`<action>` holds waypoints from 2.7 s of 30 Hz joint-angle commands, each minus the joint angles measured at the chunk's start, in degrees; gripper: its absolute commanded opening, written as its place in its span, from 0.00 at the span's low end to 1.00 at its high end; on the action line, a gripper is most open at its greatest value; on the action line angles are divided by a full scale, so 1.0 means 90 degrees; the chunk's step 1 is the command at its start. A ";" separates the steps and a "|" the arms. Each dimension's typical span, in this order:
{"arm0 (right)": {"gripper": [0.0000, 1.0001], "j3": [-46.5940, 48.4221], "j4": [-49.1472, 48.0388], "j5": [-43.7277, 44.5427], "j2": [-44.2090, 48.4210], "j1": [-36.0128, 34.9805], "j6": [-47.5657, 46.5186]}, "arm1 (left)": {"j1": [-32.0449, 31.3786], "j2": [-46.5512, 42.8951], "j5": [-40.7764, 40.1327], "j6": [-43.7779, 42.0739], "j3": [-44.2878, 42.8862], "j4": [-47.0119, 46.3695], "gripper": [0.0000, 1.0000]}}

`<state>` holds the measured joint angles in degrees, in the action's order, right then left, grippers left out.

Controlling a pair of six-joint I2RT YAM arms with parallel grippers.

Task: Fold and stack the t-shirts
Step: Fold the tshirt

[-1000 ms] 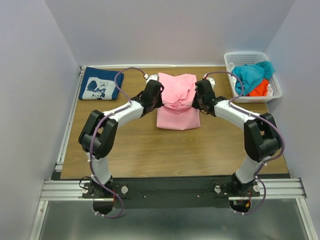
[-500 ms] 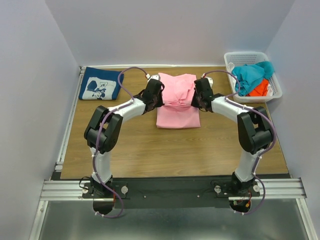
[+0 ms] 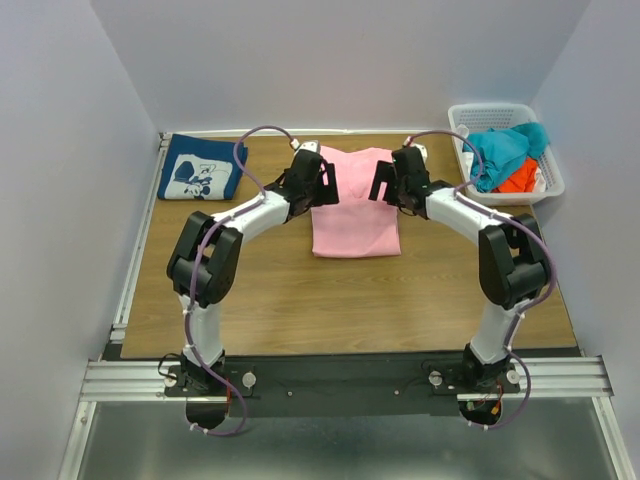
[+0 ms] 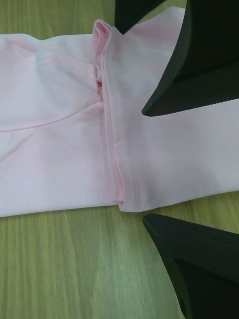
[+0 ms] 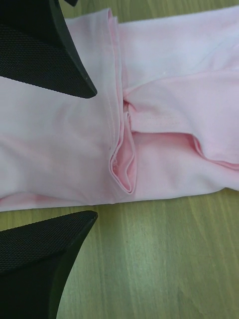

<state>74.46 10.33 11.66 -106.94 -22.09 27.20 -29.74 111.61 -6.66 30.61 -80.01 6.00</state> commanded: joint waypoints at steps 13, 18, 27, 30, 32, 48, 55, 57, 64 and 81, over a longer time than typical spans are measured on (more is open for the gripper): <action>1.00 -0.1651 -0.1292 -0.3521 0.1296 -0.0085 0.0922 | -0.0231 -0.1493 0.1081 0.0378 0.1663 -0.0978 0.91; 1.00 -0.1739 -0.1353 -0.2899 0.0915 -0.0095 0.1089 | -0.0406 -0.1288 0.1384 0.0446 0.1809 -0.1116 0.91; 1.00 -0.2617 -0.1236 -0.1492 0.0759 0.0042 0.1382 | -0.0495 -0.1093 0.1579 0.0417 0.2161 -0.1340 0.91; 1.00 -0.2872 -0.1226 -0.1520 0.0768 0.0042 0.1421 | -0.0543 -0.1064 0.1667 0.0485 0.2356 -0.1389 0.91; 1.00 -0.3048 -0.1226 -0.1559 0.0749 0.0042 0.1489 | -0.0631 -0.1034 0.1706 0.0505 0.2560 -0.1516 0.91; 1.00 -0.3761 -0.1187 -0.2026 0.1850 0.0032 0.1509 | -0.0894 -0.1696 0.1306 0.0691 0.3528 -0.1527 0.91; 1.00 -0.4005 -0.0758 -0.2048 0.3413 0.0032 0.1323 | -0.1354 -0.2966 0.0398 0.0905 0.3772 -0.1029 0.92; 1.00 -0.4161 -0.0601 -0.1843 0.3919 0.0032 0.1304 | -0.1354 -0.3299 0.0154 0.1002 0.3976 -0.0960 0.93; 1.00 -0.4825 -0.0190 -0.1325 0.4626 0.0023 0.1382 | -0.1276 -0.3204 -0.0052 0.1267 0.4309 -0.0833 0.93; 1.00 -0.4894 -0.0200 -0.1071 0.4040 0.0032 0.1685 | -0.0964 -0.2187 0.0447 0.1491 0.4446 -0.1477 0.50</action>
<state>31.40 7.46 -0.21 -70.91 -22.00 41.19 -38.48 91.05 -3.62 43.33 -41.52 -5.34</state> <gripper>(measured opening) 0.998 0.524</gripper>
